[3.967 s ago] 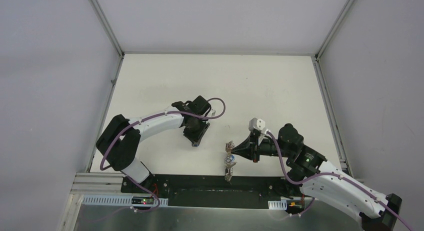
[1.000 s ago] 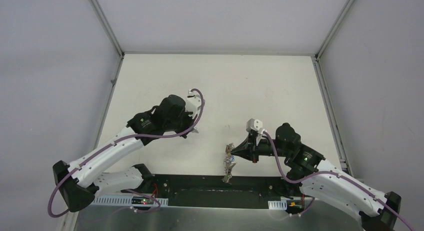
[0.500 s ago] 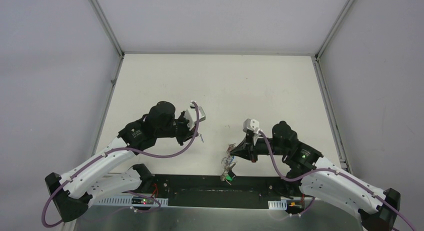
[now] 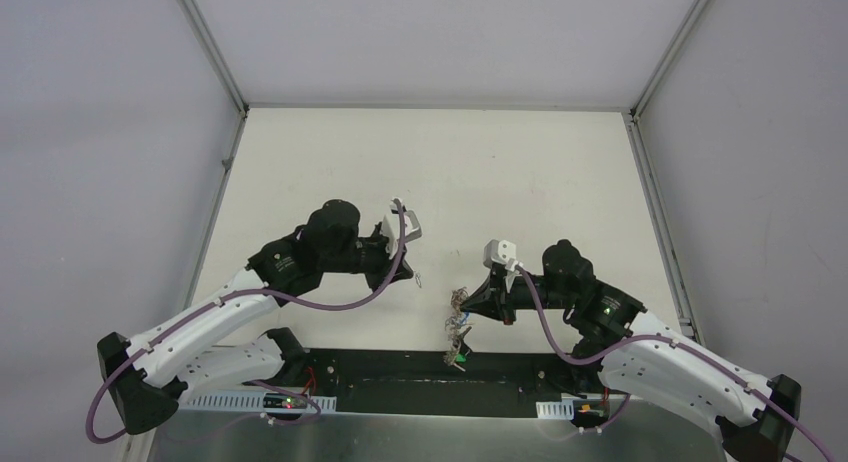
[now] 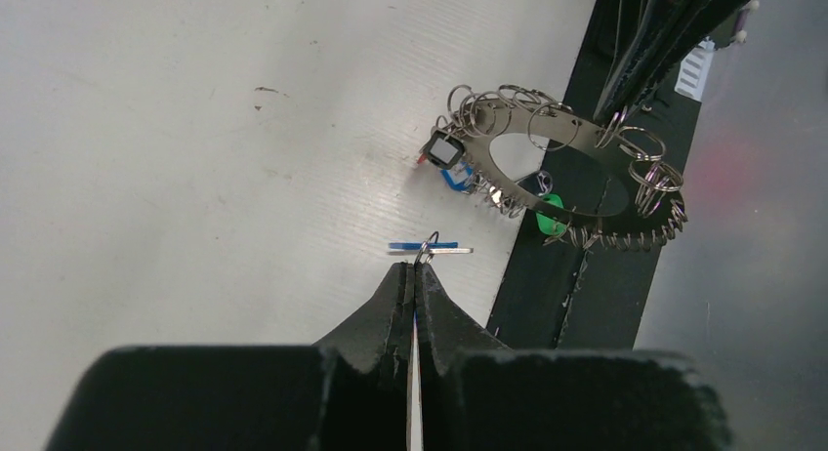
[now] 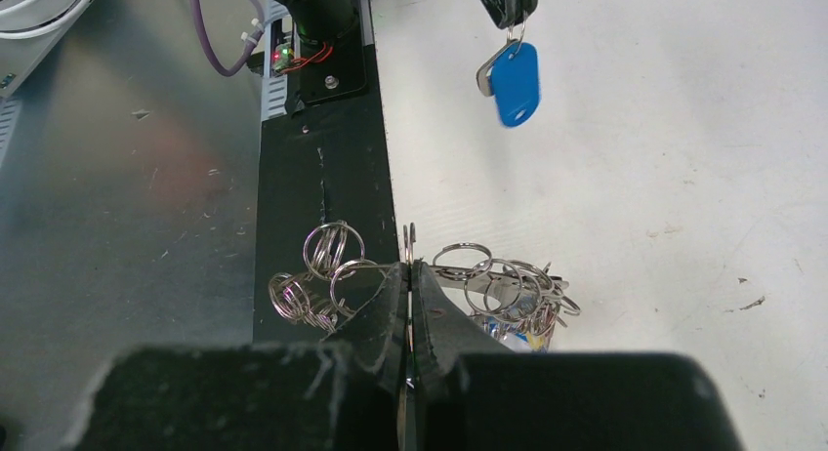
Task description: Put the keys on the keyring
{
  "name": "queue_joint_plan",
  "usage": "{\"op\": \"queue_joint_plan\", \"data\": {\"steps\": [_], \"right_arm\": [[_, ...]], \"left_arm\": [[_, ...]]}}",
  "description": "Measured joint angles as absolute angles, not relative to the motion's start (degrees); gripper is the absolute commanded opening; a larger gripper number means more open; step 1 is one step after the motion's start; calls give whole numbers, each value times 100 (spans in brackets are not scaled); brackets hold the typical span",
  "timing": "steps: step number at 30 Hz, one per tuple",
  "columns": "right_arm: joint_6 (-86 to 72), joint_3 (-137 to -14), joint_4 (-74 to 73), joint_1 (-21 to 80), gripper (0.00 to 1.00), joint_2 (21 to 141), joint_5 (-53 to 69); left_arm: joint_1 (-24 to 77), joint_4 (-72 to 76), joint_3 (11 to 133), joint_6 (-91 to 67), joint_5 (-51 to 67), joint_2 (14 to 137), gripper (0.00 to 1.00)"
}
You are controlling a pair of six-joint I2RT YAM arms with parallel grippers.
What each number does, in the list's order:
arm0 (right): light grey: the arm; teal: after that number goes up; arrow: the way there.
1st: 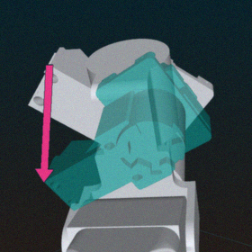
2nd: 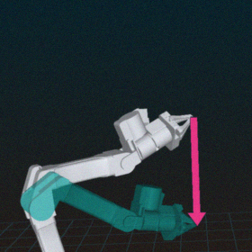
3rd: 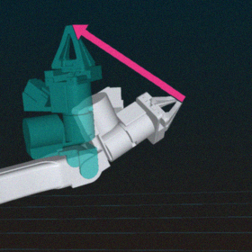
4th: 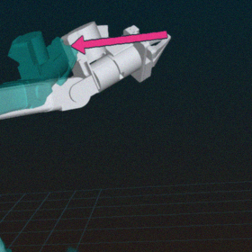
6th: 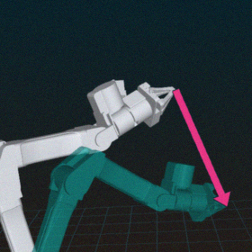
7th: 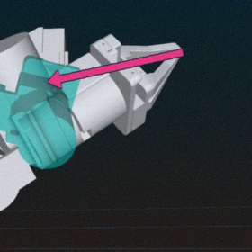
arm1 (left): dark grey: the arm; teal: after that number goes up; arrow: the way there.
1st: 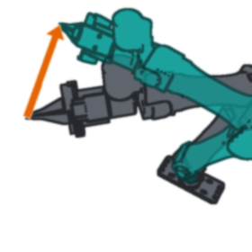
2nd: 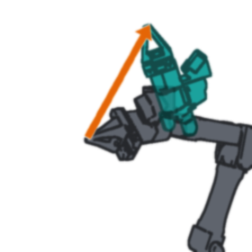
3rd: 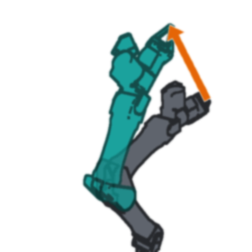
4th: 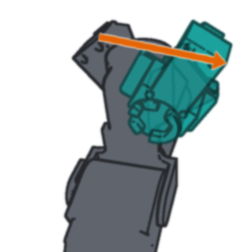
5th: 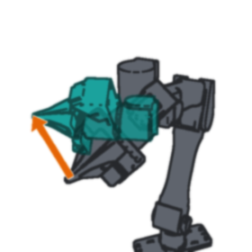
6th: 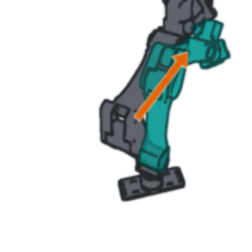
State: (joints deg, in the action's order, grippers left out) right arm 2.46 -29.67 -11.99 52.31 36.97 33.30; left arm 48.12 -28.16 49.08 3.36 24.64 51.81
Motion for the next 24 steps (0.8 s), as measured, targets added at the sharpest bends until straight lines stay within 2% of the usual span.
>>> {"op": "queue_joint_plan", "data": {"steps": [13,24], "right_arm": [[777,-3367,-1278,5231,0,4125,3837],[1009,-3411,-1256,5231,0,4198,4042]], "left_arm": [[5242,-2722,5196,692,2561,5339,0],[6143,-2762,5400,1627,2115,5566,0]]}}
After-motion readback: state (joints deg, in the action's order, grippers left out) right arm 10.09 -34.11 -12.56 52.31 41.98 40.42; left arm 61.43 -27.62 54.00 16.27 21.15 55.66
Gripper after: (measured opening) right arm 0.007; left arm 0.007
